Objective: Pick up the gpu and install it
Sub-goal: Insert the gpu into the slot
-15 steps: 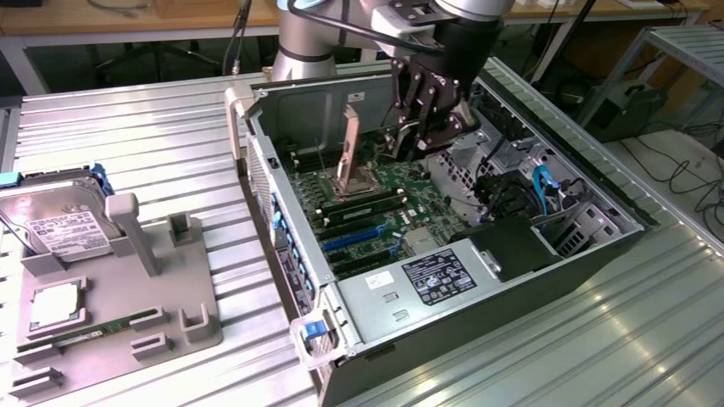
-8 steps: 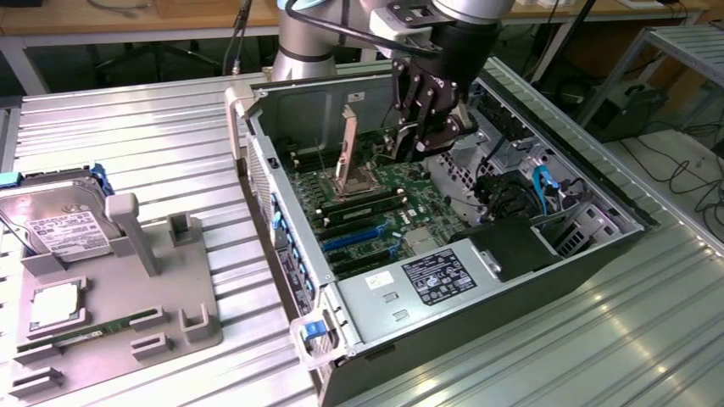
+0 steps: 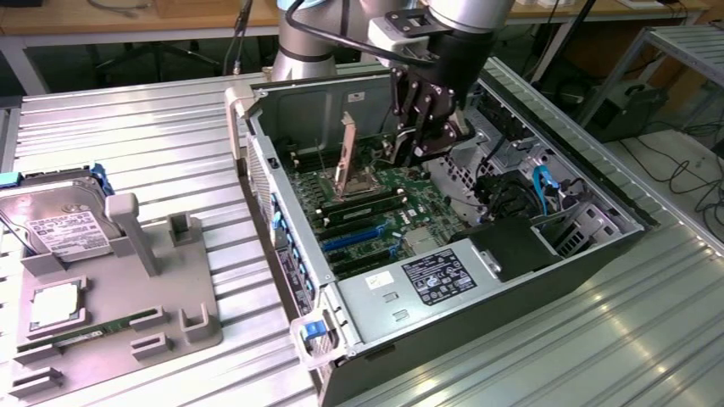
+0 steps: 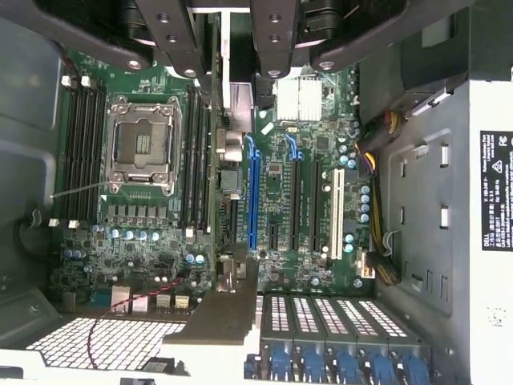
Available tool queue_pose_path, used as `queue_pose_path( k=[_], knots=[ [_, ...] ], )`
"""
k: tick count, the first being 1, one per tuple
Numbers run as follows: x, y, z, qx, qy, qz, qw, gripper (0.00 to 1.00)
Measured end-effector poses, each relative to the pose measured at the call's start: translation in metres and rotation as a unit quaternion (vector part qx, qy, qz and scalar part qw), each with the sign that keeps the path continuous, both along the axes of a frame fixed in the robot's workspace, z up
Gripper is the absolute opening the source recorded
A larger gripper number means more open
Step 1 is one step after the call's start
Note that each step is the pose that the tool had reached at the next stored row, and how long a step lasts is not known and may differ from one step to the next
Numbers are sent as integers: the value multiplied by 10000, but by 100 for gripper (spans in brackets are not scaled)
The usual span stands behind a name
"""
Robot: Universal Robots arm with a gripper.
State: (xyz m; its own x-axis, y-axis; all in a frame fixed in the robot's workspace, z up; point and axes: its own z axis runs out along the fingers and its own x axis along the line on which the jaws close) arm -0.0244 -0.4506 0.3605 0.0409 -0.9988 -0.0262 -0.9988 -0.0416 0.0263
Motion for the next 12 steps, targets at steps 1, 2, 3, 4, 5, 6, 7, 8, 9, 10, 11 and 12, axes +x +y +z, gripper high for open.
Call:
queue_pose_path(
  k=[1,2,3,4,5,6,7,8,9,10,11,12],
  knots=[
    [0,0,-20,0,0,0,10000,28],
    [0,0,-50,0,1,0,10000,28],
    [-16,0,-84,0,1,-20,10000,28],
    [-25,0,-99,-1,2,-24,10000,28],
    [-36,0,-146,0,8,-30,10000,28],
    [-37,0,-190,0,36,-31,10000,28],
    [-37,0,-228,0,74,-33,10000,28],
    [-37,0,-233,0,77,-33,10000,28],
    [-37,0,-240,0,80,-33,10000,28],
    [-37,0,-245,0,82,-33,10000,28],
    [-37,0,-252,0,86,-33,10000,28],
    [-37,0,-258,0,90,-33,10000,28]
  ],
)
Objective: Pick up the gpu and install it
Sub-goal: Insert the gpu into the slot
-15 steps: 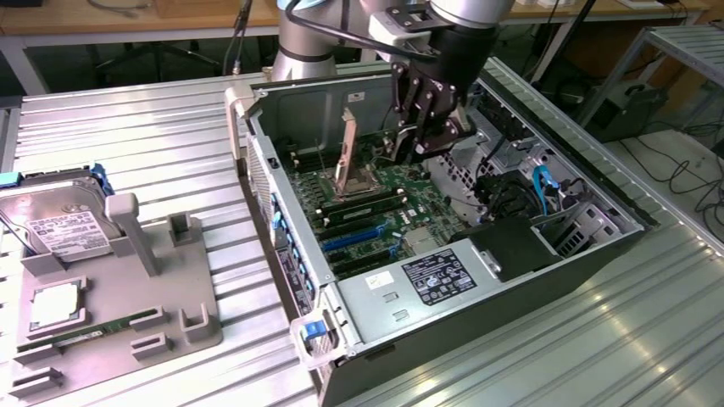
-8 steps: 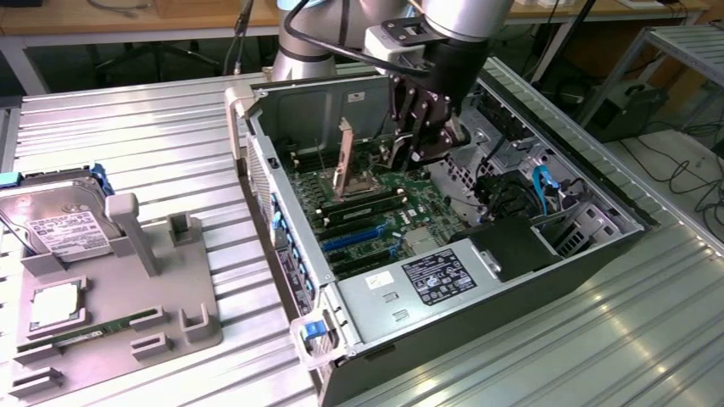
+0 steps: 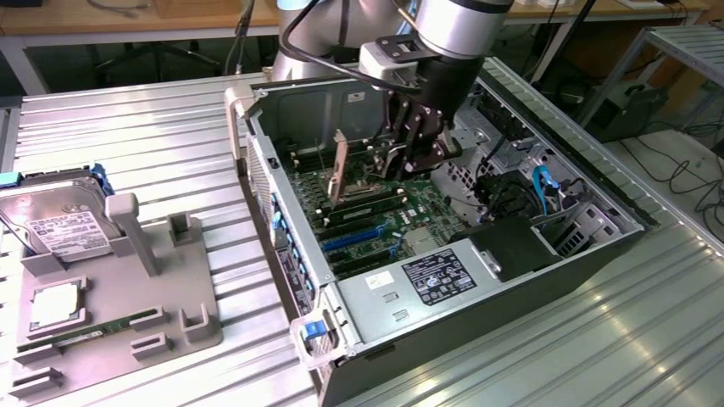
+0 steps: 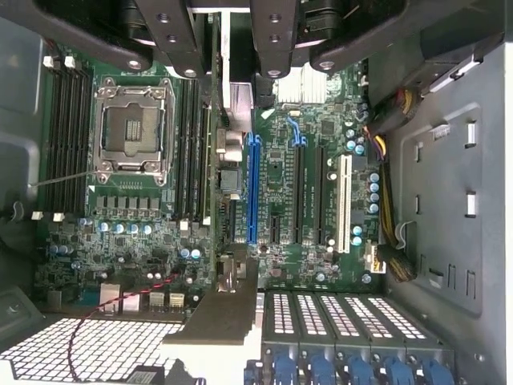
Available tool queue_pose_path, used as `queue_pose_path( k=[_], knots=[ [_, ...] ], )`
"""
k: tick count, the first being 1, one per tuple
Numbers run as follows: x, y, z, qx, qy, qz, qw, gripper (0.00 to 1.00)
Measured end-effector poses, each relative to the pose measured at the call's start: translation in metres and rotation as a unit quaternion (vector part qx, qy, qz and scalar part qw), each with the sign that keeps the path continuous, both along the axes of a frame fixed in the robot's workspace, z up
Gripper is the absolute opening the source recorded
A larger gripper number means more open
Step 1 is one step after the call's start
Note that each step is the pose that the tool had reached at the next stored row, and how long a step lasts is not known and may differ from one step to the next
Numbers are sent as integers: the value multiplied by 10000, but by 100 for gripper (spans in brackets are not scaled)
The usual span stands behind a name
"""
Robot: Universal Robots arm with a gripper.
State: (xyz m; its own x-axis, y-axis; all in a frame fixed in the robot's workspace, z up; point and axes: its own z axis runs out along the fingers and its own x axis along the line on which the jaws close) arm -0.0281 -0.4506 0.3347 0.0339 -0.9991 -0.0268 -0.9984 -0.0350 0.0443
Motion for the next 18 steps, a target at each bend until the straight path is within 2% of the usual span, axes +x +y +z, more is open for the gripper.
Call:
queue_pose_path(
  k=[7,18],
  knots=[
    [0,0,-50,0,31,-2,10000,28],
    [-30,-1,-129,2,31,-2,10000,28]
  ],
)
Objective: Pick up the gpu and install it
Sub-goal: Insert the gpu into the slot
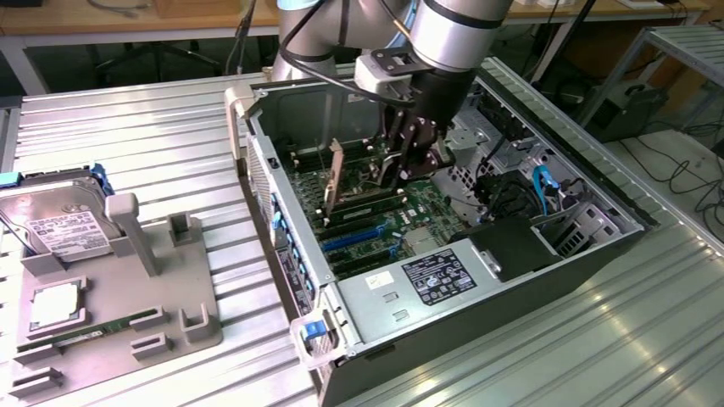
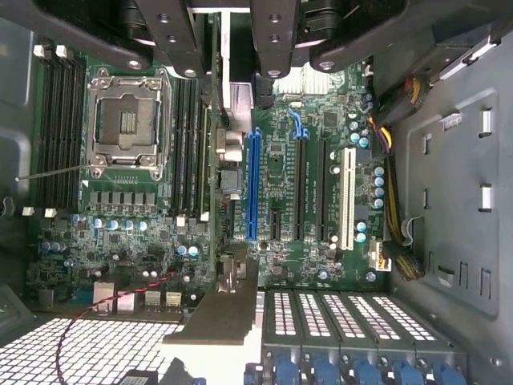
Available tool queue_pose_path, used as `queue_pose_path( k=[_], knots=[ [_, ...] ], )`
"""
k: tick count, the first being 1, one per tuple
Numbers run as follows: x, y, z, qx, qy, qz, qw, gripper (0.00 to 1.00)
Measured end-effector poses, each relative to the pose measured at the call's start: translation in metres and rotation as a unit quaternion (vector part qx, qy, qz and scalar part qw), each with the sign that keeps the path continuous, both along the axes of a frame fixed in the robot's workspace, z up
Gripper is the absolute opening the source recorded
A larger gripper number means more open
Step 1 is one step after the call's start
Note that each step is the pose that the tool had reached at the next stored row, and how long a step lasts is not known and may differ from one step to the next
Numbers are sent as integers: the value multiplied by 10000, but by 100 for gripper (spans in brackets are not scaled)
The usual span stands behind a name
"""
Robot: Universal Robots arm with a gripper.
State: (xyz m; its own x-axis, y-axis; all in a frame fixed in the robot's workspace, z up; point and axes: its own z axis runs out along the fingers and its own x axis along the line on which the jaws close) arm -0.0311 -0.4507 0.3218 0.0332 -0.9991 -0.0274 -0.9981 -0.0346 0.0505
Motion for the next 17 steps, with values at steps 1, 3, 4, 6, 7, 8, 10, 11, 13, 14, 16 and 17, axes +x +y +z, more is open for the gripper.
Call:
queue_pose_path(
  k=[1,3,4,6,7,8,10,11,13,14,16,17],
  knots=[
    [-4,0,-7,0,0,0,10000,28],
    [-17,0,-22,0,-3,0,10000,28],
    [-19,0,-31,0,-4,0,10000,28],
    [-21,0,-44,0,-4,0,10000,28],
    [-22,0,-51,0,-4,0,10000,28],
    [-23,0,-57,0,-4,0,10000,28],
    [-23,0,-66,-1,-4,0,10000,28],
    [-23,0,-73,0,-4,0,10000,28],
    [-25,0,-86,0,-4,0,10000,28],
    [-26,0,-103,0,-4,0,10000,28],
    [-27,0,-120,0,-4,0,10000,28],
    [-28,0,-133,0,-4,0,10000,28]
  ],
)
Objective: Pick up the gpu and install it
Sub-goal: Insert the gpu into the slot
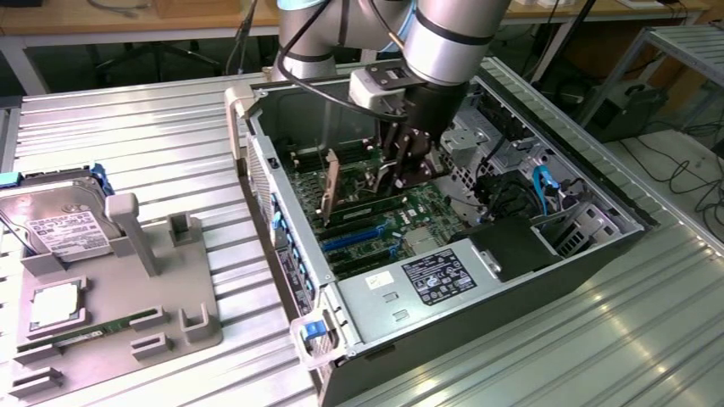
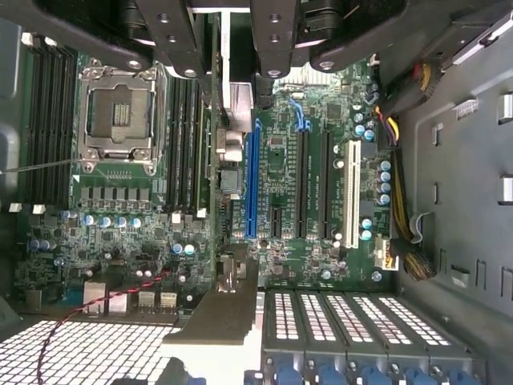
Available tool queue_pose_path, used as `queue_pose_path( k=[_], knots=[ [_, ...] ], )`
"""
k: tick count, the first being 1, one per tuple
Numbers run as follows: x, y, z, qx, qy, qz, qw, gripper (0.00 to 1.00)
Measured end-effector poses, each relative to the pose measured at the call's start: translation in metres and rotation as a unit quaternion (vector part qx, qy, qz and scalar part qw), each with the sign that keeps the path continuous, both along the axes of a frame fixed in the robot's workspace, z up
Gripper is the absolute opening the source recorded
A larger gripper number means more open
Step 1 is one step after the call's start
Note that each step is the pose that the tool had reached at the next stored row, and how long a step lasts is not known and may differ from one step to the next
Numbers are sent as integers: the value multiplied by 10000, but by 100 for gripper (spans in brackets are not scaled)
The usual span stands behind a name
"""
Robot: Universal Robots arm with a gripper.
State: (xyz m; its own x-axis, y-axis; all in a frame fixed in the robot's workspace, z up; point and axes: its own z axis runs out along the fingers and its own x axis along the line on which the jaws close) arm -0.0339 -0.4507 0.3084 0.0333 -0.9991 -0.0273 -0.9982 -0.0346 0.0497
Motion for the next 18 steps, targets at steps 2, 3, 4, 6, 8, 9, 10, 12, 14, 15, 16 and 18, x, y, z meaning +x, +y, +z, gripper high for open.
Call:
queue_pose_path(
  k=[2,3,4,6,8,9,10,12,14,15,16,18],
  knots=[
    [0,0,-17,0,0,0,10000,28],
    [0,0,-23,0,0,0,10000,28],
    [0,0,-29,0,0,0,10000,28],
    [-1,0,-33,-1,1,0,10000,28],
    [-7,-5,-40,32,-35,-1,10000,28],
    [-7,-5,-45,36,-51,0,10000,28],
    [-9,-12,-48,36,-82,0,10000,28],
    [-9,-14,-65,38,-124,-5,9999,28],
    [-15,-14,-99,38,-130,-37,9999,28],
    [-21,-14,-109,38,-130,-42,9999,28],
    [-35,-14,-123,37,-130,-46,9999,28],
    [-38,-14,-164,37,-132,-47,9999,28]
  ],
)
